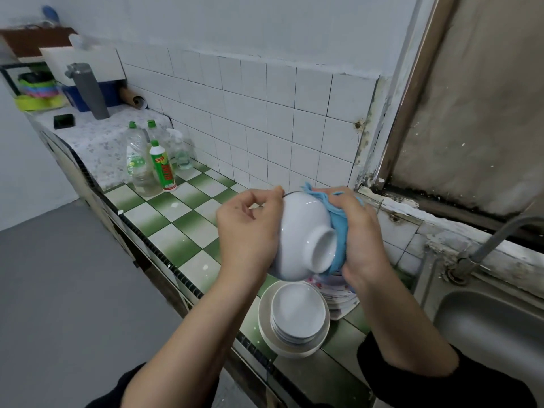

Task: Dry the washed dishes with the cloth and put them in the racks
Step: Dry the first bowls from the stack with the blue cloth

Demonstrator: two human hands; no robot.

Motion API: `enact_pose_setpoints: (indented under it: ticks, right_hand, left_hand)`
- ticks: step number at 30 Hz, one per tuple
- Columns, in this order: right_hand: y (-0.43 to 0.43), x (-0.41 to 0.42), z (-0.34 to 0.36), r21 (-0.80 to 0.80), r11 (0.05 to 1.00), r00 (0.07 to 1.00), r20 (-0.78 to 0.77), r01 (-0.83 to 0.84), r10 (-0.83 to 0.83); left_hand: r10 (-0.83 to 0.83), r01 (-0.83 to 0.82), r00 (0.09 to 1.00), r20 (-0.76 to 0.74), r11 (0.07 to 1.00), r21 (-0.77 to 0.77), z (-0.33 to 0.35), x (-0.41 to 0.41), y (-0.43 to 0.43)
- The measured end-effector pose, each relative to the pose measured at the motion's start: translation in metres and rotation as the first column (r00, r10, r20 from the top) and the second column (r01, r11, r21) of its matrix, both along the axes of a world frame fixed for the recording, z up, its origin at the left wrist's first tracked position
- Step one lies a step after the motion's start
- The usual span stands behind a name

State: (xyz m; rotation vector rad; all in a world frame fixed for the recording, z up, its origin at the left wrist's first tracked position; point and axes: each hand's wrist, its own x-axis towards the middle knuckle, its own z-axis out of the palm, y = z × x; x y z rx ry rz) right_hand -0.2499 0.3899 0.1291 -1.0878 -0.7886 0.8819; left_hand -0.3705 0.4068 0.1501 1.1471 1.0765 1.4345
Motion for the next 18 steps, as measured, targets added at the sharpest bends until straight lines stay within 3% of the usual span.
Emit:
enact_pose_setpoints:
  ticks: [2,3,6,8,10,12,13,15,17,18]
  right_hand:
    - [-0.001,-0.005,0.008,0.112,0.993,0.969,0.237,0.046,-0.072]
    - [-0.001,-0.010,0.009,0.170,0.983,0.910,0.392,0.073,-0.135]
    - [0.000,-0.028,-0.001,0.386,0.917,0.561,0.740,0.099,-0.371]
    - [0.004,-0.036,-0.014,0.547,0.834,0.379,0.759,0.070,-0.529]
    - [0.010,-0.036,-0.028,0.665,0.745,0.297,0.702,0.049,-0.647]
    - [0.016,-0.031,-0.042,0.730,0.680,0.311,0.633,0.064,-0.709]
    - [0.017,-0.030,-0.048,0.740,0.665,0.362,0.596,0.097,-0.716]
    - [0.015,-0.034,-0.051,0.708,0.675,0.570,0.474,0.207,-0.671]
    - [0.011,-0.041,-0.046,0.609,0.731,0.796,0.257,0.307,-0.548]
    - [0.010,-0.041,-0.040,0.542,0.764,0.861,0.136,0.349,-0.489]
  left_hand:
    - [-0.004,0.005,0.997,-0.074,1.000,0.013,0.001,0.004,0.003]
    - [0.008,-0.007,0.996,-0.093,1.000,0.007,0.001,0.006,0.006]
    - [0.052,-0.056,0.997,-0.050,0.995,-0.081,-0.001,0.009,0.022]
    - [0.078,-0.069,0.996,0.048,0.984,-0.167,-0.002,0.009,0.031]
    - [0.095,-0.053,0.981,0.168,0.969,-0.242,0.000,0.009,0.033]
    - [0.166,-0.056,0.937,0.306,0.940,-0.337,-0.001,0.009,0.036]
    - [0.191,-0.035,0.913,0.361,0.917,-0.397,-0.003,0.009,0.038]
    - [0.126,0.119,0.877,0.464,0.878,-0.464,-0.011,0.005,0.045]
    - [0.027,0.243,0.858,0.514,0.859,-0.450,-0.017,-0.001,0.047]
    - [-0.003,0.273,0.852,0.523,0.856,-0.440,-0.019,-0.002,0.045]
